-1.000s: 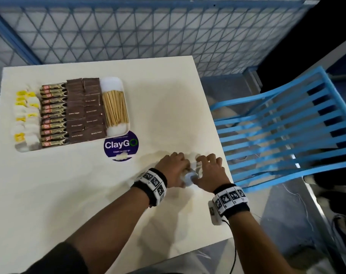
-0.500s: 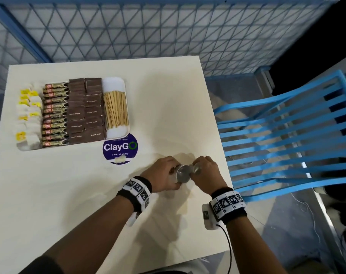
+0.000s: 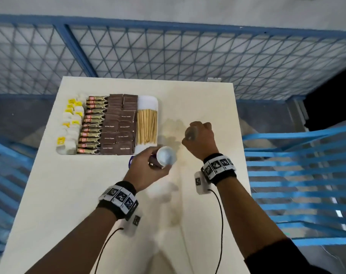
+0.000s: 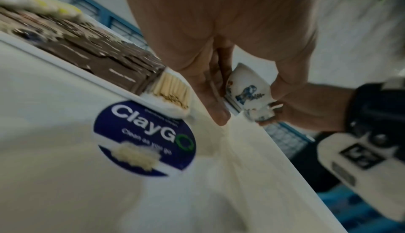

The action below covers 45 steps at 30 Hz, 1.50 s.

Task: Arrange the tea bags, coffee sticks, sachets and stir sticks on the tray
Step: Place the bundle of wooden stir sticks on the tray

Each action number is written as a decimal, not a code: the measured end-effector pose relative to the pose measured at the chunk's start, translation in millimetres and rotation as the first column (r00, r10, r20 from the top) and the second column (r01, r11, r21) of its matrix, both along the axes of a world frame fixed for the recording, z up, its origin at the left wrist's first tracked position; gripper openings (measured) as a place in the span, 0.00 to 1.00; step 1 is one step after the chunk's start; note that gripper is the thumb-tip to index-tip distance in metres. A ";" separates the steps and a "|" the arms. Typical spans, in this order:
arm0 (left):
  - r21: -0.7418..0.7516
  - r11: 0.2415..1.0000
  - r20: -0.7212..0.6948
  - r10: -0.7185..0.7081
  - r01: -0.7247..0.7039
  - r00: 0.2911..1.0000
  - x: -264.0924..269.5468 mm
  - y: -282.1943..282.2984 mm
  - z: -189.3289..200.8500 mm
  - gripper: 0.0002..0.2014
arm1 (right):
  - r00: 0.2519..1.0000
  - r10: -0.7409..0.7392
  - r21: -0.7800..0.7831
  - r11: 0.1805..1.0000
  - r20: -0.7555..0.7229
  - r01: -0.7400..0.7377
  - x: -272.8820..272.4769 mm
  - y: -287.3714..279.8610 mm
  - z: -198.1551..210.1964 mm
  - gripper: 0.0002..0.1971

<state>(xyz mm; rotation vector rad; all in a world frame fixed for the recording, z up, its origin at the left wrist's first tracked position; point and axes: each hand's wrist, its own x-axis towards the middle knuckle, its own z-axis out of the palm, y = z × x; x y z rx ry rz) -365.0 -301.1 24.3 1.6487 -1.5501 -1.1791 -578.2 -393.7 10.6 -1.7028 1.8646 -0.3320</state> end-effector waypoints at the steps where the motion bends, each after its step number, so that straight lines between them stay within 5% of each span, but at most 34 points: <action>1: -0.001 0.999 0.014 0.036 -0.036 0.999 7.6 -5.3 3.2 0.26 | 1.000 -0.012 0.025 1.000 0.015 0.011 6.6 -14.5 0.9 0.25; 15: -0.091 0.957 0.026 0.278 -0.275 0.960 65.3 -35.6 4.0 0.24 | 0.995 0.029 0.074 0.997 0.092 -0.036 67.8 -109.7 -22.7 0.35; 18: -0.102 0.957 0.027 0.275 -0.271 0.961 64.9 -37.7 4.0 0.24 | 0.999 0.048 0.077 0.996 0.005 -0.048 67.8 -106.1 -17.6 0.40; 20: -0.120 0.955 0.039 0.277 -0.271 0.960 65.1 -39.7 3.1 0.24 | 0.998 0.037 -0.057 0.998 -0.059 -0.040 64.7 -95.7 -5.8 0.40; 23: -0.147 0.951 0.028 0.278 -0.271 0.960 63.7 -42.0 3.7 0.20 | 0.960 0.271 -0.198 0.947 0.077 -0.251 64.1 -67.8 21.4 0.42; 27: -0.141 0.968 0.020 0.214 -0.209 0.977 54.8 -42.3 7.9 0.16 | 0.798 0.580 -0.085 0.814 0.163 -0.574 78.4 -25.4 47.7 0.49; 33: -0.161 0.985 -0.040 0.062 -0.068 0.997 39.0 -35.7 22.3 0.21 | 0.819 0.499 -0.200 0.866 0.283 -0.459 71.3 -5.0 54.8 0.30; 36: -0.116 0.991 -0.055 0.060 -0.066 0.997 40.1 -32.5 19.5 0.25 | 0.903 0.322 -0.215 0.939 0.286 -0.267 55.1 2.8 38.2 0.31; 40: -0.118 0.993 0.081 0.041 -0.031 0.996 49.2 -22.8 5.0 0.10 | 0.983 -0.016 -0.158 0.986 0.184 0.046 43.5 10.0 -1.5 0.34; 45: -0.113 0.992 0.231 -0.023 0.050 0.973 63.2 -7.3 -5.6 0.12 | 0.986 -0.050 -0.067 0.996 0.161 0.061 49.8 8.1 -30.2 0.35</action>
